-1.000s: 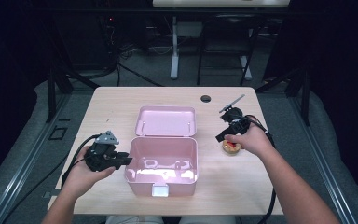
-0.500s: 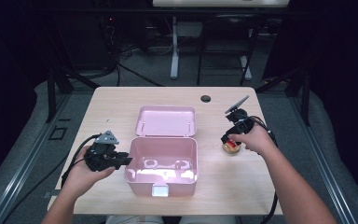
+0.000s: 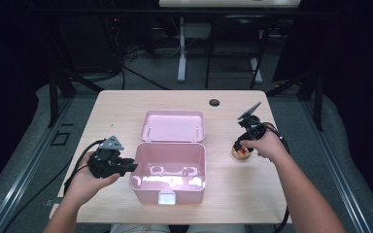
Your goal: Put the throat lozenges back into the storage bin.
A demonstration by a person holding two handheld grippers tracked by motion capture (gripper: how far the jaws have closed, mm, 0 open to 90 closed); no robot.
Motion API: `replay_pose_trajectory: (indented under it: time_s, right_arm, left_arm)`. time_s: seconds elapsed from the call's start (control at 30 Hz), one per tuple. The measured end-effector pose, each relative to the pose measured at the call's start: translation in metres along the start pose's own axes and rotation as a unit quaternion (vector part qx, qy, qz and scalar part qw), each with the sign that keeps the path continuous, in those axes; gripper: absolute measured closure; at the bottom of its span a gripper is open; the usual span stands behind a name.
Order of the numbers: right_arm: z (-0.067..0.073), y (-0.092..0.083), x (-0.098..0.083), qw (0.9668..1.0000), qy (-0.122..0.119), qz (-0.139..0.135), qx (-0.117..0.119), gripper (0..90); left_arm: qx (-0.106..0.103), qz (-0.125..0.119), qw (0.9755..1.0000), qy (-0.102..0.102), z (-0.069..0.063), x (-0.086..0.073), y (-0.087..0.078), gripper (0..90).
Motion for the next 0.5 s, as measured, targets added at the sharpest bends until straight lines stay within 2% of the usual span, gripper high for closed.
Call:
replay_pose_trajectory:
  time_s: [0.17,0.27,0.43,0.47,0.5]
  right_arm:
    - [-0.003,0.008,0.000,0.9998,0.012,0.014,-0.007,21.1]
    - [-0.006,0.013,0.000,0.9996,0.011,0.022,-0.012,20.1]
    - [-0.009,0.021,0.002,0.9989,0.029,0.032,-0.017,18.5]
    - [-0.010,0.022,0.002,0.9990,0.023,0.035,-0.017,18.5]
    - [-0.011,0.024,0.002,0.9988,0.028,0.037,-0.017,18.2]
  left_arm:
    - [0.000,-0.001,1.0000,0.000,0.000,0.000,0.000,72.4]
    - [-0.001,-0.001,1.0000,0.001,0.000,0.000,0.000,72.3]
    - [-0.001,-0.001,1.0000,0.001,0.000,0.000,0.000,72.3]
    - [-0.001,-0.001,1.0000,0.001,0.000,0.000,0.000,72.3]
    - [-0.001,-0.001,1.0000,0.000,0.000,0.000,0.000,72.3]
Point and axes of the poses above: each handheld gripper's, and its own axes: y roughly forward along the jaws, x roughly out of its top, z roughly to its left, the point moved 6 cm from there along y, roughly forward along the jaws, and after that the axes turned 1 degree about -z, right-handed, at the moved point
